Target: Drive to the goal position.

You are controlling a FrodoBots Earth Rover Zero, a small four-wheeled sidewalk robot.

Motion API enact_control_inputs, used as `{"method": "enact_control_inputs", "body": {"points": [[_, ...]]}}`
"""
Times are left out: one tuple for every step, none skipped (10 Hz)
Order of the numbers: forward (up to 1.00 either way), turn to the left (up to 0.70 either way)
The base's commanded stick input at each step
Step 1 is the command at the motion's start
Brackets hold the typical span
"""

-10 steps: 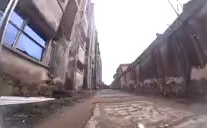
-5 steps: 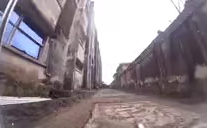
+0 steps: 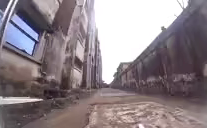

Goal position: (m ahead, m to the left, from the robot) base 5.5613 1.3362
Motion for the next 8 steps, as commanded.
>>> {"method": "enact_control_inputs", "body": {"points": [[1.0, -0.01], [1.0, -0.02], [1.0, -0.27], [1.0, -0.4], [1.0, -0.4], [1.0, -0.4], [1.0, -0.35], [1.0, -0.24]]}}
